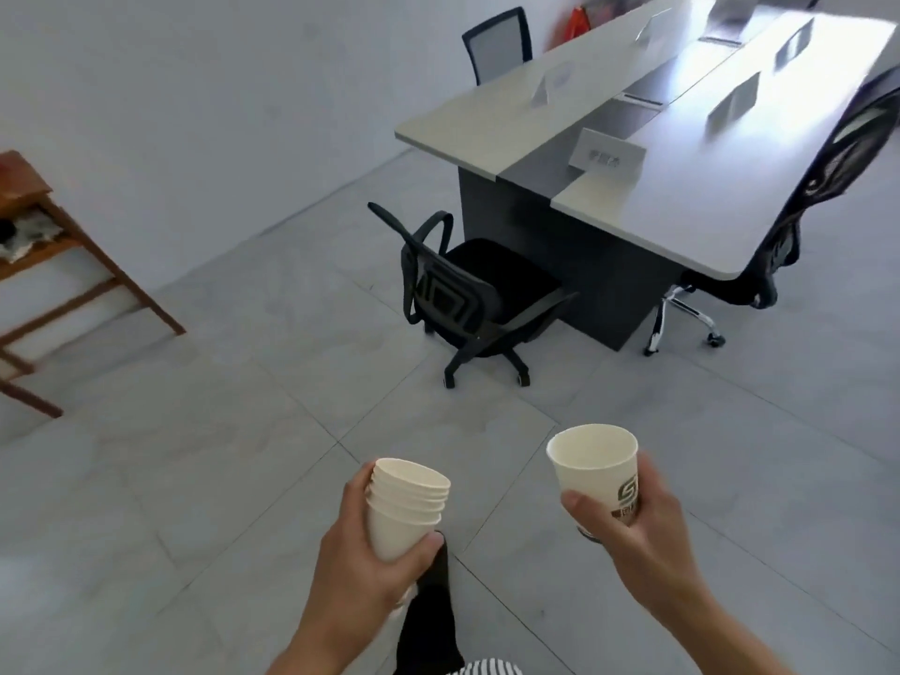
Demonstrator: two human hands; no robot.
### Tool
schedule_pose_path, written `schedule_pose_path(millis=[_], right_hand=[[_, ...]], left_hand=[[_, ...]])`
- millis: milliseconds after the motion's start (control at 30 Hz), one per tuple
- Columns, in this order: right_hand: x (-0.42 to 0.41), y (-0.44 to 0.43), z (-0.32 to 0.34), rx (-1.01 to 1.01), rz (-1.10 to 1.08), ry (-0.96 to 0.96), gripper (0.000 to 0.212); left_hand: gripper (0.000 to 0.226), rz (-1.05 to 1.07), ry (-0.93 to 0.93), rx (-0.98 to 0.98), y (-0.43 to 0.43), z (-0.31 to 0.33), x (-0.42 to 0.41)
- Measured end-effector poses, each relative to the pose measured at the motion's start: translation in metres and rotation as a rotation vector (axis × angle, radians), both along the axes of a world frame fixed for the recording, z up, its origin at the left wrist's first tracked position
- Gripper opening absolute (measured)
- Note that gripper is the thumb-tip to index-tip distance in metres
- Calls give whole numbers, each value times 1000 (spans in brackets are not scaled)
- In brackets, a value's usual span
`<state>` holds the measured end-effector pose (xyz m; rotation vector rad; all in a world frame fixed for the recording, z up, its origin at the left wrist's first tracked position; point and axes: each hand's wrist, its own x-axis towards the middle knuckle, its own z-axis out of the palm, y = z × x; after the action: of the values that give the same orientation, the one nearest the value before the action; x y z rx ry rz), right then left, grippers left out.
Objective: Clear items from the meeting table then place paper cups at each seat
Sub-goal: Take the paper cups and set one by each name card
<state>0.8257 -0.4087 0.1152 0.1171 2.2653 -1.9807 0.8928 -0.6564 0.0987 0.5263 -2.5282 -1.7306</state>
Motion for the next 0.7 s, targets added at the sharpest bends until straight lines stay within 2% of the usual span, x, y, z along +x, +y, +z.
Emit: schedule_pose_path(millis=[200, 333, 433, 533, 700], right_hand=[[-101, -7, -21, 204, -96, 23, 52], [-161, -7, -8, 176, -249, 37, 49], [-198, 5, -3, 164, -346, 23, 58], [-230, 27, -8, 188, -428, 17, 63], [-294, 85, -23, 212, -533, -3, 59]], left_hand=[[77, -86, 26, 26, -24, -13, -146], [85, -190, 25, 14, -29, -3, -239], [77, -292, 20, 16, -19, 0, -306], [76, -350, 46, 9, 3, -1, -368], [83, -426, 39, 51, 62, -7, -456]])
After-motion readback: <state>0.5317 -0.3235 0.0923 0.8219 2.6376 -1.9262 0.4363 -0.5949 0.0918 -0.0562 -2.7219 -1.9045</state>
